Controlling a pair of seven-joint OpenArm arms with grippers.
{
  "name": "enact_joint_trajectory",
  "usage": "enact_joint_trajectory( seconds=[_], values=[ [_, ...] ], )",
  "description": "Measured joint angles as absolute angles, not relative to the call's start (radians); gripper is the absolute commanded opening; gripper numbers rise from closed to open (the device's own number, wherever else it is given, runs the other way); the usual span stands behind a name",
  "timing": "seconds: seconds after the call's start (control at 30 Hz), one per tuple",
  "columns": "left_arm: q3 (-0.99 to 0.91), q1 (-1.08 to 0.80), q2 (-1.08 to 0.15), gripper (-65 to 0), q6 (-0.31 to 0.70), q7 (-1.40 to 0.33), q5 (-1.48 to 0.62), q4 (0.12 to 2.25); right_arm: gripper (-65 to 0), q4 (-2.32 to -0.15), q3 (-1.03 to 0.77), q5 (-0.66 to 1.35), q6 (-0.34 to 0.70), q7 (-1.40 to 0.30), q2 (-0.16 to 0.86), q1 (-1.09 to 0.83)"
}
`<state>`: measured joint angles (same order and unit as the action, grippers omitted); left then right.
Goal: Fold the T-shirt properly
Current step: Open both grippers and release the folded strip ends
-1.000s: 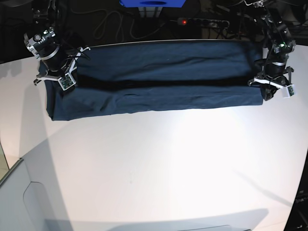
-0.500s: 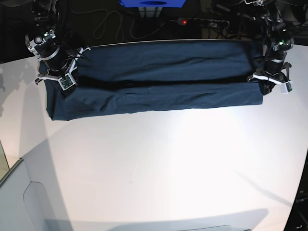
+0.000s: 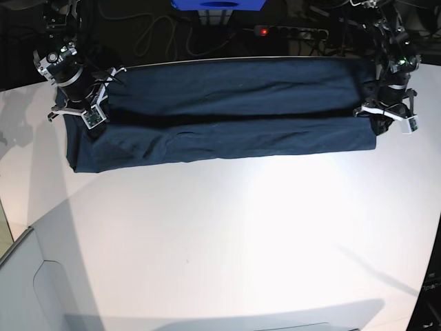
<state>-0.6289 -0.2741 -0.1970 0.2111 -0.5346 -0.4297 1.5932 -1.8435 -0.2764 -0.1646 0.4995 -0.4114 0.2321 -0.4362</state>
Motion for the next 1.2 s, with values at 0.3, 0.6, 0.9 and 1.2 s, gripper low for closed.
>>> enact_joint_trajectory(
  seconds=[0.3, 0.6, 0.9, 1.2],
  values=[
    [-0.632, -0.274, -0.197, -44.4, 0.211, -0.586, -0.43, 1.63, -55.7, -1.843, -0.275, -0.166, 0.5, -0.414, 0.261, -0.436],
    [-0.709, -0.285, -0.175, -44.2, 0.207, -0.591, -0.428, 1.788, -42.7, -1.908, -0.371, -0.165, 0.5, -0.415, 0.244, -0.435],
    [-0.646, -0.208, -0.171, -44.2, 0.211, -0.596, -0.427, 1.72, -42.5, -1.927, -0.369, -0.165, 0.5, -0.415, 0.216, -0.387],
    [-0.625, -0.192, -0.167, -44.2, 0.2, -0.724, -0.422, 1.63, -42.8, -1.906, -0.353, -0.162, 0.5, -0.416, 0.216, -0.382]
  ],
)
